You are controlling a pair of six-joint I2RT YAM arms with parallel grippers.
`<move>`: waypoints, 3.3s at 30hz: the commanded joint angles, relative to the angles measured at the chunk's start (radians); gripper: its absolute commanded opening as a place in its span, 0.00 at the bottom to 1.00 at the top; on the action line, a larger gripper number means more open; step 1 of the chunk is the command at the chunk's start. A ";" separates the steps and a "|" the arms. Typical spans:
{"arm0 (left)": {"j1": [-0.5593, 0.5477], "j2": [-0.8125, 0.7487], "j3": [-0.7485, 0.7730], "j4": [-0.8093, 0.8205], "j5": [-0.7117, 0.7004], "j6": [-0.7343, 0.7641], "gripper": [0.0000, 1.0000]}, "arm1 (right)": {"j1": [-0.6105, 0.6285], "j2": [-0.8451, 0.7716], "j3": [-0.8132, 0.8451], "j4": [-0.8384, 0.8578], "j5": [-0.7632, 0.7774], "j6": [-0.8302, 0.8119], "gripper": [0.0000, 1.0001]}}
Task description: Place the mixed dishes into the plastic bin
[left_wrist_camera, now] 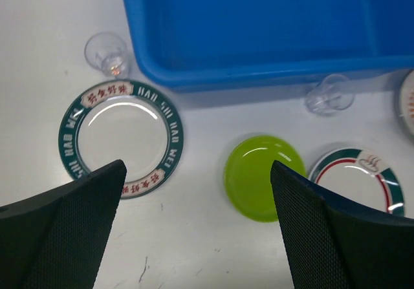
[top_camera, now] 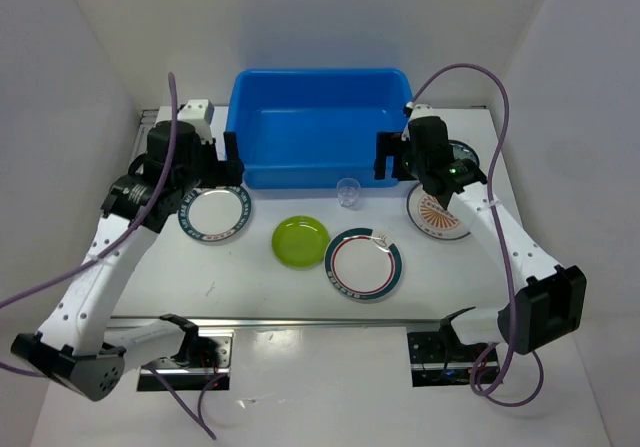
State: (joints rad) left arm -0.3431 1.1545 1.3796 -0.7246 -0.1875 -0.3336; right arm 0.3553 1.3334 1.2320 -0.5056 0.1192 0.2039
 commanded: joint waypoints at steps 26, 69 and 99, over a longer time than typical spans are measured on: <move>-0.036 -0.483 -0.353 0.378 -0.004 -0.114 0.99 | 0.019 -0.051 -0.330 0.272 -0.202 0.282 0.51; -0.036 -0.417 -0.303 0.301 -0.076 -0.035 0.99 | 0.264 0.341 -0.172 0.458 0.387 0.471 0.00; -0.036 -0.423 -0.271 0.300 -0.082 -0.007 0.99 | -0.082 0.970 1.061 -0.105 0.025 0.206 0.00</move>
State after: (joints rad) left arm -0.3759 0.7609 1.0698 -0.4362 -0.2451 -0.3660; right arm 0.3500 2.2887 2.1994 -0.5335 0.1879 0.3717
